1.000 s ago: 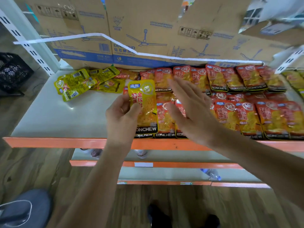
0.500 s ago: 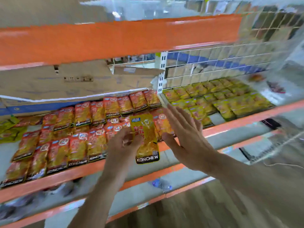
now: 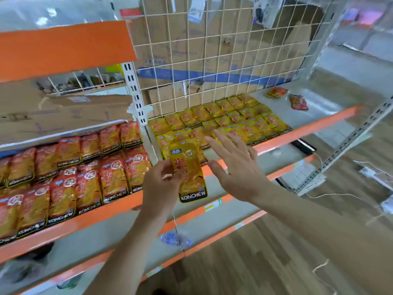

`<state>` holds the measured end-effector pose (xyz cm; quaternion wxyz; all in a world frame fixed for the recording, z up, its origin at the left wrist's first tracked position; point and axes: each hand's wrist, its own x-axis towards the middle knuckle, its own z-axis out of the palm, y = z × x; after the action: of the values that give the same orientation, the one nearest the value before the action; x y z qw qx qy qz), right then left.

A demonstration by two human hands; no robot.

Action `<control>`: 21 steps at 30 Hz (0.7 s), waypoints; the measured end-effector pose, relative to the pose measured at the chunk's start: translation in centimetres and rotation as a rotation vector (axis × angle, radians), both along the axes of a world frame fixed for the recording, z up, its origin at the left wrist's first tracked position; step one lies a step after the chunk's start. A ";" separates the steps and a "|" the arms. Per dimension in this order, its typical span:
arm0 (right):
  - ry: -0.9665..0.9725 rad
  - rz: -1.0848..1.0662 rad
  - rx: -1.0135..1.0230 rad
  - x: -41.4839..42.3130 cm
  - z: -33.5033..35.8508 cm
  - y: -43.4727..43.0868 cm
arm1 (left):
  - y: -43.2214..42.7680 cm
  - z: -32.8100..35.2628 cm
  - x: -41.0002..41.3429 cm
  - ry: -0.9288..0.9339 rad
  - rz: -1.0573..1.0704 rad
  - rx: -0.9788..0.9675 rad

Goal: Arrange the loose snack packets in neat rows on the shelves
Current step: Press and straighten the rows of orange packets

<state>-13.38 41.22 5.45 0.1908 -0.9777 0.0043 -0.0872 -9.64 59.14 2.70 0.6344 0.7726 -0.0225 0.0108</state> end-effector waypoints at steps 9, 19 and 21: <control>0.056 -0.066 0.004 3.4 -2.1 -4.9 | -5.2 -2.6 4.6 0.076 0.007 0.051; 0.144 -0.033 -0.030 7.5 -3.9 -7.9 | -9.0 -4.3 9.9 0.014 0.014 0.147; 0.129 -0.020 -0.046 8.3 -4.5 -8.1 | -9.2 -4.7 10.5 0.003 0.020 0.143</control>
<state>-5.11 33.11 0.91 0.1665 -0.9854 0.0241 -0.0258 0.86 49.91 -1.95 0.5775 0.8162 -0.0148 0.0144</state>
